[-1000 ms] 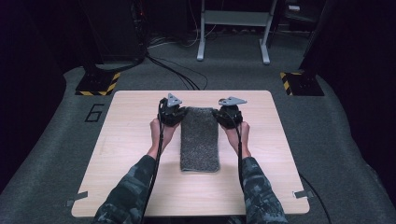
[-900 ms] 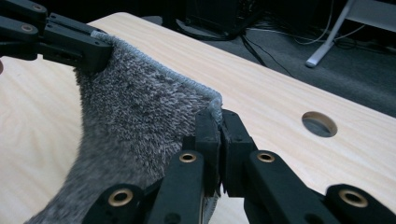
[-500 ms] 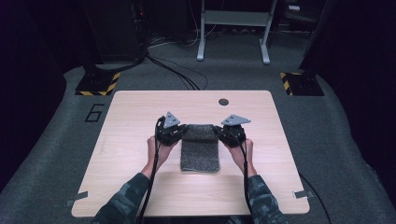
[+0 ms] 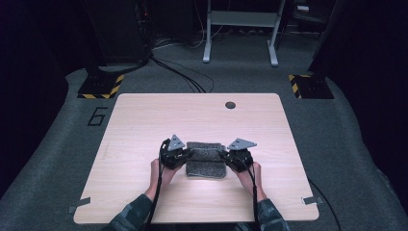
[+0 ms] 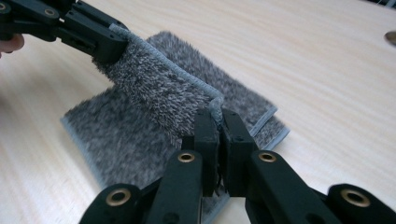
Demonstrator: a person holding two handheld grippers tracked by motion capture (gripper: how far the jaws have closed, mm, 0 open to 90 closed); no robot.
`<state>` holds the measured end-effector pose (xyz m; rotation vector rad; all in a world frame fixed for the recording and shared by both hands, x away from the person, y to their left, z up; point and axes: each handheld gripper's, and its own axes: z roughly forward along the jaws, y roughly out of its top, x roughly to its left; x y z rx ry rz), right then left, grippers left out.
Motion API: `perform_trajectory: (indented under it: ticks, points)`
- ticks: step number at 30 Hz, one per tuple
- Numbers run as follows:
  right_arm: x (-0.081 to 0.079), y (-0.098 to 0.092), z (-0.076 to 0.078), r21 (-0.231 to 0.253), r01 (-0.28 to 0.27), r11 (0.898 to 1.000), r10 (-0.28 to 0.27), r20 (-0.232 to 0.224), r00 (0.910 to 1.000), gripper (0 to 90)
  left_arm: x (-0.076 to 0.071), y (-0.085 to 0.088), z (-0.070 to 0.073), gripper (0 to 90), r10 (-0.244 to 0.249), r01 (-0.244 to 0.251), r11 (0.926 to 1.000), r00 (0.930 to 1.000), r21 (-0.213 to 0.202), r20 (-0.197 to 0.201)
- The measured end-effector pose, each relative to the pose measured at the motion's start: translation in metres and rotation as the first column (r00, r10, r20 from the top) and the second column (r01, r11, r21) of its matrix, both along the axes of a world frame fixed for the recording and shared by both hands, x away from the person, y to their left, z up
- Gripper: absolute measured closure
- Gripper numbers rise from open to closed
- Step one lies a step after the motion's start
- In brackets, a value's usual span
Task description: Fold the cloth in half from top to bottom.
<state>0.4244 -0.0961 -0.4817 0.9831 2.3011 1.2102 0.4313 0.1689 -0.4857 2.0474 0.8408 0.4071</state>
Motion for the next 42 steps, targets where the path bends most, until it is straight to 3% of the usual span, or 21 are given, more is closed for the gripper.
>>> perform_trajectory:
  ticks: [5, 8, 12, 15, 18, 20, 22, 24, 28, 31, 35, 38, 42]
  points:
    - [-0.010, -0.004, -0.010, -0.021, -0.013, 1.000, 0.012, -0.026, 0.9996, 83.9, -0.008, -0.002, -0.012, 74.6, -0.031, 0.031, 0.9995, 0.9981, -0.006, -0.053]
    - [-0.015, -0.009, -0.014, -0.020, -0.017, 1.000, 0.015, -0.058, 0.9982, 76.5, -0.016, -0.002, -0.015, 56.0, -0.057, 0.056, 0.9983, 0.9937, -0.014, -0.096]
    - [-0.027, -0.022, -0.011, 0.009, -0.011, 1.000, 0.012, -0.087, 0.9961, 64.1, -0.028, 0.007, -0.007, 36.0, -0.044, 0.040, 0.9983, 0.9942, -0.041, -0.098]
    - [-0.030, -0.033, -0.003, 0.035, -0.005, 0.999, 0.008, -0.078, 0.9970, 57.0, -0.032, 0.013, 0.003, 28.1, -0.022, 0.018, 0.9979, 0.9976, -0.062, -0.066]
    - [-0.025, -0.033, 0.003, 0.050, 0.019, 0.999, -0.014, -0.098, 0.9951, 49.2, -0.023, 0.015, 0.010, 24.8, 0.016, -0.019, 0.9984, 0.9983, -0.053, -0.056]
    - [-0.019, -0.027, 0.003, 0.045, 0.036, 0.998, -0.031, -0.092, 0.9953, 44.6, -0.013, 0.009, 0.008, 23.7, 0.043, -0.043, 0.9990, 0.9977, 0.010, -0.052]
    - [-0.009, -0.016, -0.003, 0.013, 0.051, 0.999, -0.050, -0.107, 0.9930, 40.1, -0.006, 0.003, -0.001, 22.5, 0.054, -0.050, 0.9977, 0.9941, 0.045, -0.094]
    - [-0.005, -0.010, -0.010, -0.023, 0.061, 0.998, -0.064, -0.131, 0.9893, 35.6, -0.005, 0.000, -0.011, 21.3, 0.056, -0.046, 0.9939, 0.9929, 0.100, -0.105]
    - [-0.004, -0.006, -0.024, -0.069, 0.064, 0.996, -0.074, -0.157, 0.9848, 31.5, -0.010, 0.001, -0.027, 19.6, 0.062, -0.043, 0.9877, 0.9901, 0.150, -0.126]
    - [-0.008, -0.004, -0.030, -0.102, 0.073, 0.992, -0.089, -0.164, 0.9824, 31.4, -0.013, 0.003, -0.033, 19.3, 0.070, -0.052, 0.9882, 0.9900, 0.144, -0.122]
    - [-0.010, -0.002, -0.031, -0.139, 0.050, 0.989, -0.071, -0.154, 0.9855, 31.9, -0.016, 0.003, -0.029, 19.5, 0.057, -0.039, 0.9902, 0.9896, 0.134, -0.132]
    - [-0.007, -0.007, -0.023, -0.112, 0.051, 0.992, -0.067, -0.146, 0.9869, 31.8, -0.011, 0.007, -0.017, 19.1, 0.067, -0.054, 0.9925, 0.9912, 0.110, -0.114]
    - [0.014, -0.012, -0.011, -0.082, 0.091, 0.993, -0.102, -0.145, 0.9841, 32.0, 0.005, 0.006, -0.002, 18.9, 0.111, -0.104, 0.9895, 0.9911, 0.100, -0.073]
